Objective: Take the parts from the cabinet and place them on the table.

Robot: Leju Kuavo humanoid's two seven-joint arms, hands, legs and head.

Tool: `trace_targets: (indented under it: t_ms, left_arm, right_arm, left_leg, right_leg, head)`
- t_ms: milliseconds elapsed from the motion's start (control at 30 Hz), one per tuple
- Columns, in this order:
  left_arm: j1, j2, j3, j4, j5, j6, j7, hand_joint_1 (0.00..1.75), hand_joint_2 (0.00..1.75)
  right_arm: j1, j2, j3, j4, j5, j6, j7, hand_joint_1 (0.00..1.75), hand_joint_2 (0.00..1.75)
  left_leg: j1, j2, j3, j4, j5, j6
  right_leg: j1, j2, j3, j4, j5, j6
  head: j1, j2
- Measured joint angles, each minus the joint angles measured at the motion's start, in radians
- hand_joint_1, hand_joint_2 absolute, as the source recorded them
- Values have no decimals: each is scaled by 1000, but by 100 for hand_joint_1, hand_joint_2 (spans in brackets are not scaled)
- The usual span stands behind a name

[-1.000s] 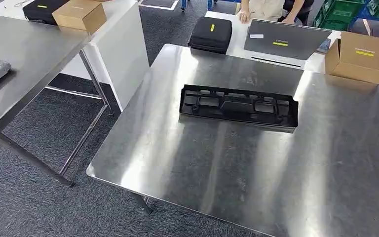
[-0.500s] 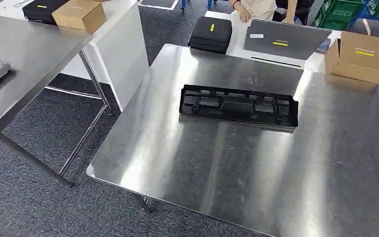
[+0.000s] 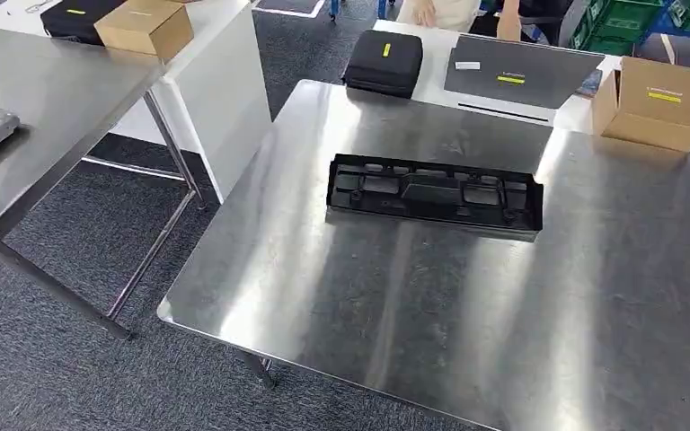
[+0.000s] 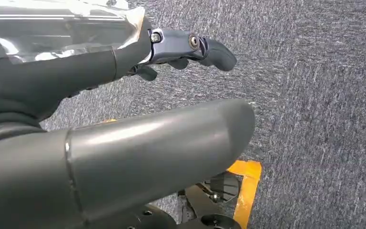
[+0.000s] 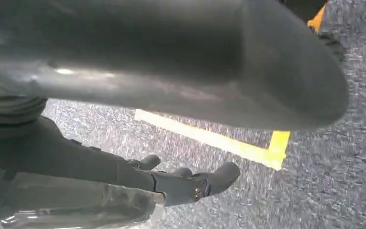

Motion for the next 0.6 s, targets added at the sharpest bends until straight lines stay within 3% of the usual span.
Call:
trace_targets:
  t_ms: [200,600]
  left_arm:
    - [1,2,0,0,-5,-7,5,0,0]
    - [1,2,0,0,-8,-7,5,0,0]
  right_arm:
    - [0,-6,1,0,1,23,33,0,0]
    - [0,-18,10,0,9,20,11,0,0]
  left_leg:
    - [0,0,0,0,0,0]
    - [0,0,0,0,0,0]
  right_leg:
    - [0,0,0,0,0,0]
    - [0,0,0,0,0,0]
  head:
    - [0,0]
    - [0,0]
